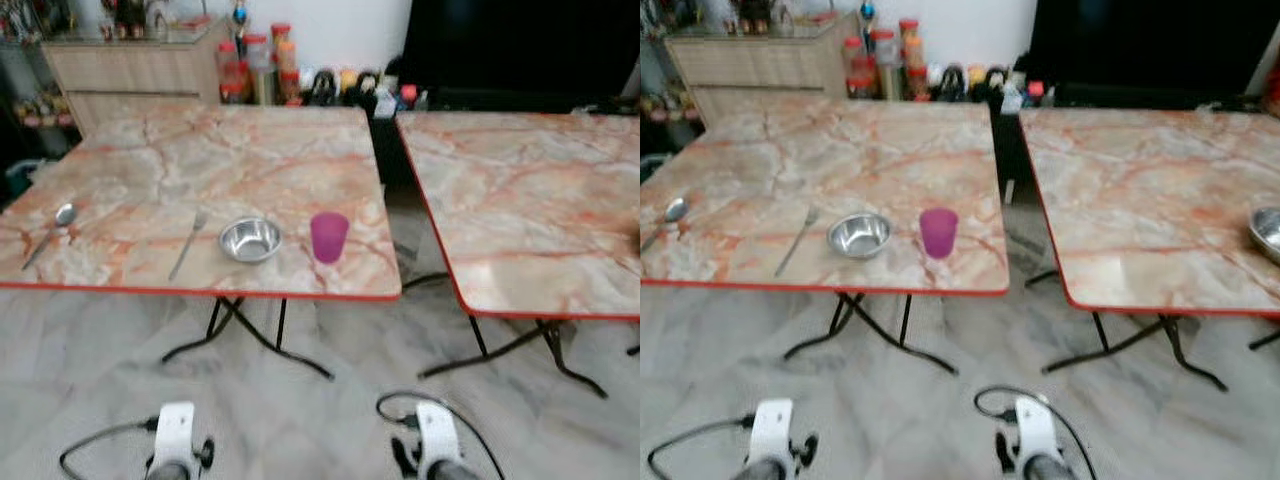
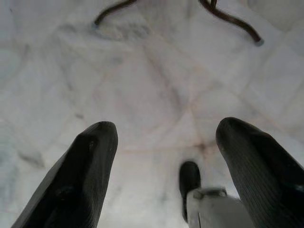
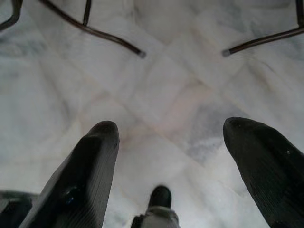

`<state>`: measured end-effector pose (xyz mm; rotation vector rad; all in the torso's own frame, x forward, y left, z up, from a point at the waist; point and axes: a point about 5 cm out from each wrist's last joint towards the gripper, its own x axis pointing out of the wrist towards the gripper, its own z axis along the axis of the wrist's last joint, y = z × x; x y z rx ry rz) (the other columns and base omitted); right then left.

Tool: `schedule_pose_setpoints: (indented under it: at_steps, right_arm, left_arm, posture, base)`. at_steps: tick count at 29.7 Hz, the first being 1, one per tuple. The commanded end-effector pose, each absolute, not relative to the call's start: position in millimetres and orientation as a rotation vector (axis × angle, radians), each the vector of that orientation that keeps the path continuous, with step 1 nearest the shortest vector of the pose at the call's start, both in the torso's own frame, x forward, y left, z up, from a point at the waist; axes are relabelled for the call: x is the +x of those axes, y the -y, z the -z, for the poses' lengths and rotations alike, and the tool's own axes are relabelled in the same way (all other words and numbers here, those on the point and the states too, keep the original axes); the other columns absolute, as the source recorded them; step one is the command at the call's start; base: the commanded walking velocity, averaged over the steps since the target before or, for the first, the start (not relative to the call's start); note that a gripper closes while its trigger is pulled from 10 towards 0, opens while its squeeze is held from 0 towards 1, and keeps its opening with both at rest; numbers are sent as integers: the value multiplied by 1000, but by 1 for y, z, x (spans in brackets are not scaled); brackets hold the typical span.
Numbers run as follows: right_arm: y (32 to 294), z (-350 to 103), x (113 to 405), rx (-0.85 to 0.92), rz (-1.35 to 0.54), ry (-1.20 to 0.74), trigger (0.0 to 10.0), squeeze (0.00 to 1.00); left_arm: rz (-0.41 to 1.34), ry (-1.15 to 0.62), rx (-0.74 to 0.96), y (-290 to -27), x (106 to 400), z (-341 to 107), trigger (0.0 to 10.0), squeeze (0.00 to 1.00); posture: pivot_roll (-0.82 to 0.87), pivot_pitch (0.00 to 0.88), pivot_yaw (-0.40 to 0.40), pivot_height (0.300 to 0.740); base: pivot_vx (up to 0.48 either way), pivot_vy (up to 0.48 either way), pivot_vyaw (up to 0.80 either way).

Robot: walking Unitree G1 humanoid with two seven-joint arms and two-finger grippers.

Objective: Setting the table

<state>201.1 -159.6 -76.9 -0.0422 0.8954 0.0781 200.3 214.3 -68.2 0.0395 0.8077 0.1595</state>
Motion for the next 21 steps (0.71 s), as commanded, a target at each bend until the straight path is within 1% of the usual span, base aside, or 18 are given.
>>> schedule_pose_setpoints:
  at_steps: [1,21]
  right_arm:
    - [170,78,198,-52,-51,-908,10000,0]
    - [171,78,197,-57,-54,-909,10000,0]
  left_arm:
    - [-151,-808,24,-208,203,68,10000,0]
    - [-155,-812,27,-209,201,69,10000,0]
  posture:
    - [18,0,-8,740]
    - [18,0,-11,740]
  base:
    - [277,0,0]
    - [275,0,0]
